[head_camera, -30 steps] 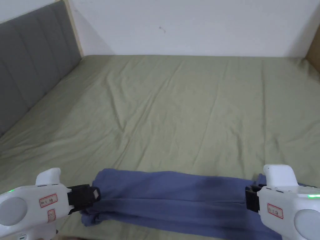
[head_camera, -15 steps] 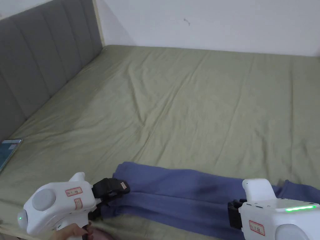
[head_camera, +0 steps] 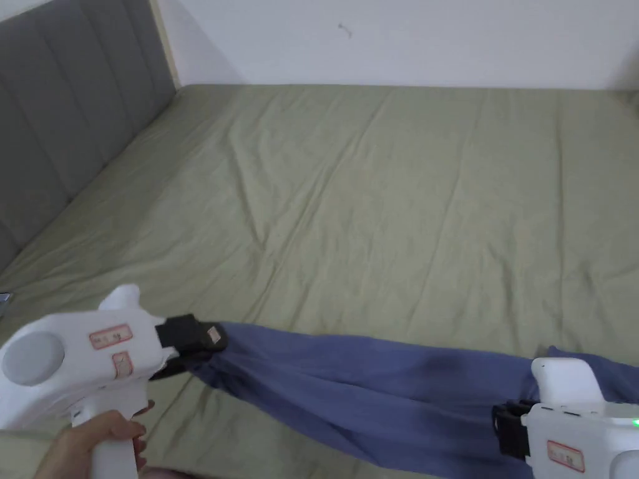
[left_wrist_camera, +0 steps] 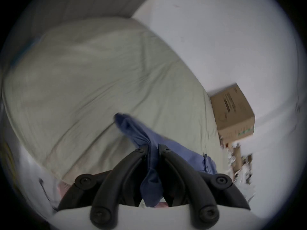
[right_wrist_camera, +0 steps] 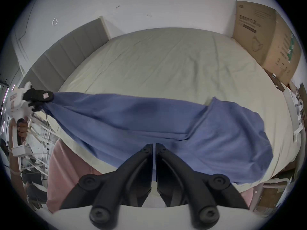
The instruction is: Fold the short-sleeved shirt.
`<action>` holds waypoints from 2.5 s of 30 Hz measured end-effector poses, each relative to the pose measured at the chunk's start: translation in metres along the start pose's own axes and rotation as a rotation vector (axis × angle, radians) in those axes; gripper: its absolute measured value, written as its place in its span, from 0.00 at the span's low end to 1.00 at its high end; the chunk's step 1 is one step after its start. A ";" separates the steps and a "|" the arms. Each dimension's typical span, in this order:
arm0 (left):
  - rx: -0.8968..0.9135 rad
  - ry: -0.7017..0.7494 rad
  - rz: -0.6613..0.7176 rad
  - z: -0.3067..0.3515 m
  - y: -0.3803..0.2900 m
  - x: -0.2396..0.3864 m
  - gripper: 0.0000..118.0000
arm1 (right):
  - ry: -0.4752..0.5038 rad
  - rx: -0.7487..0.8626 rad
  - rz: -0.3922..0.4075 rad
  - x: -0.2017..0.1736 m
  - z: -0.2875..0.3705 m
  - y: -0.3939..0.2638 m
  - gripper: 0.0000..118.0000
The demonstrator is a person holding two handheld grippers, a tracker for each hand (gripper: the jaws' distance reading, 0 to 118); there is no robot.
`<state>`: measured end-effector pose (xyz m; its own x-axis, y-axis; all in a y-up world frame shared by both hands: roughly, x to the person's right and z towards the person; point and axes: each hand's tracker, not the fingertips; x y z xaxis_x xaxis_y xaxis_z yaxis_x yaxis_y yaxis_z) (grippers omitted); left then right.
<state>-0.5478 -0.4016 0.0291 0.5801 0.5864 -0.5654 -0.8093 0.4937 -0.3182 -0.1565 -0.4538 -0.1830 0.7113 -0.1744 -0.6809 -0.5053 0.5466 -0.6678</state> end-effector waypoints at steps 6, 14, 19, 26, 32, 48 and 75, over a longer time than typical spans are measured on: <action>-0.060 -0.153 -0.316 -0.025 -0.031 0.142 0.10 | -0.079 0.079 -0.047 0.029 0.022 -0.004 0.04; -0.343 -0.322 -0.568 -0.138 -0.138 0.230 0.41 | -0.132 0.073 -0.225 0.078 0.034 -0.033 0.04; -0.476 -0.205 -0.572 -0.177 -0.171 0.213 0.89 | -0.153 0.051 -0.297 0.102 0.041 -0.051 0.04; -0.362 -0.273 -0.252 -0.135 -0.117 0.166 0.00 | -0.165 0.064 -0.304 0.109 0.044 -0.052 0.04; -0.367 -0.185 -0.212 -0.154 -0.128 0.149 0.00 | -0.148 0.118 -0.297 0.099 0.038 -0.042 0.04; -0.587 -0.328 -0.410 -0.184 -0.203 0.210 0.00 | -0.125 0.096 -0.284 0.093 0.038 -0.045 0.04; -0.508 -0.282 0.174 -0.194 -0.117 0.007 0.08 | -0.057 -0.007 -0.194 0.047 0.011 -0.026 0.04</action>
<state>-0.4667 -0.5802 -0.0855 0.3812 0.8131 -0.4401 -0.7969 0.0476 -0.6023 -0.1049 -0.4675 -0.1945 0.8220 -0.2293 -0.5212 -0.3592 0.5015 -0.7871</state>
